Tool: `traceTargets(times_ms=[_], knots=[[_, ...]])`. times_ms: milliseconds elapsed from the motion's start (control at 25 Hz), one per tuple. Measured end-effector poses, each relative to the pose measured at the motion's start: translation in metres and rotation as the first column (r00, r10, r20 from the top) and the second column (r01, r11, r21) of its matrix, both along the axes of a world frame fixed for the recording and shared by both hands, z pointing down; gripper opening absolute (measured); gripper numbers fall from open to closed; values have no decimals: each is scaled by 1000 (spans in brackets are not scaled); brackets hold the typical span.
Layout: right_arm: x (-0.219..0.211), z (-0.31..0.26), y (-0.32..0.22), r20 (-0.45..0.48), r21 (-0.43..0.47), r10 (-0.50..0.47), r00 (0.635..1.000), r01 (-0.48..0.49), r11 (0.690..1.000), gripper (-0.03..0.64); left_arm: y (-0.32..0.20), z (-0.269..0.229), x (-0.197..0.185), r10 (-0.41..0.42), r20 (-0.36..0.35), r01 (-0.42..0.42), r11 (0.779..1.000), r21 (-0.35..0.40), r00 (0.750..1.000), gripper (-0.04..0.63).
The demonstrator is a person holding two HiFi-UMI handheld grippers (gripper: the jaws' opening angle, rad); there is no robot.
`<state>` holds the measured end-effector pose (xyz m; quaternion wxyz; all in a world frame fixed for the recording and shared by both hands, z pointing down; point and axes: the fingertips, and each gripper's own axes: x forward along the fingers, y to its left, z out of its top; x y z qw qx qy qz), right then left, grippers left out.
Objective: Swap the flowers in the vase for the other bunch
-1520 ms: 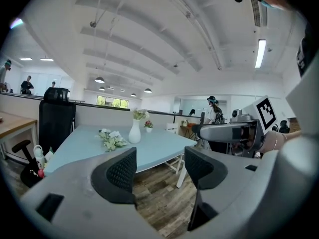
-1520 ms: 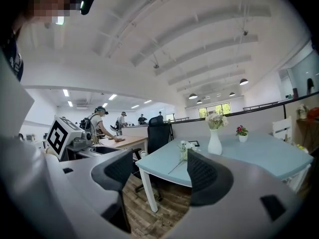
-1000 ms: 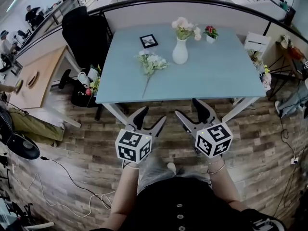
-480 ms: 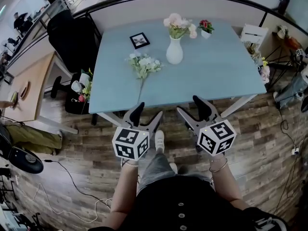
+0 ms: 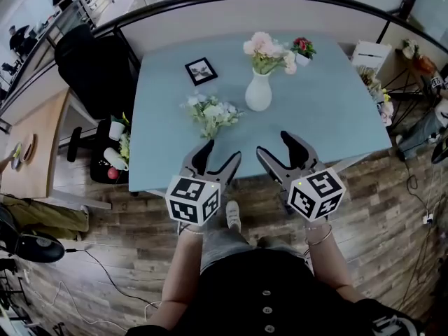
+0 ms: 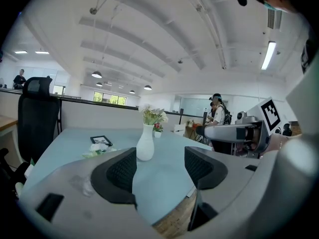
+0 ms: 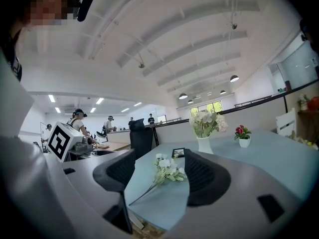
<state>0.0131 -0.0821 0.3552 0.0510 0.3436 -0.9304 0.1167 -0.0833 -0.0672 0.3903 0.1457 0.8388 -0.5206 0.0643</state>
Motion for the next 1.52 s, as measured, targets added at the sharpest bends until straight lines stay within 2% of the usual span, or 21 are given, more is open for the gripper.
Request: traceTargets(times_ms=[480,840,1160,1320,1520], knots=[[-50,-10,-70,-12,7,33,999,-33,999,299,-71,-17,-50,51,3,-51,998,28,999,281],[-69,-9,-99,10,7,71,997,-72,997,299,-99,-13,-75,63,3,-63,998,30,998,281],[-78,-3,-100,-7,-10,75,997,-75,997,299,-107,-7,-73,91,-21,-91,996,16,996,281],[-75,-8,-104,-22,11,75,997,-75,997,299,-109,-10,-66,118,-4,-118,993,26,993,281],[-64,-14,-116,5,31,99,995,-99,995,299,-121,-14,-53,143,15,-144,989,44,990,281]])
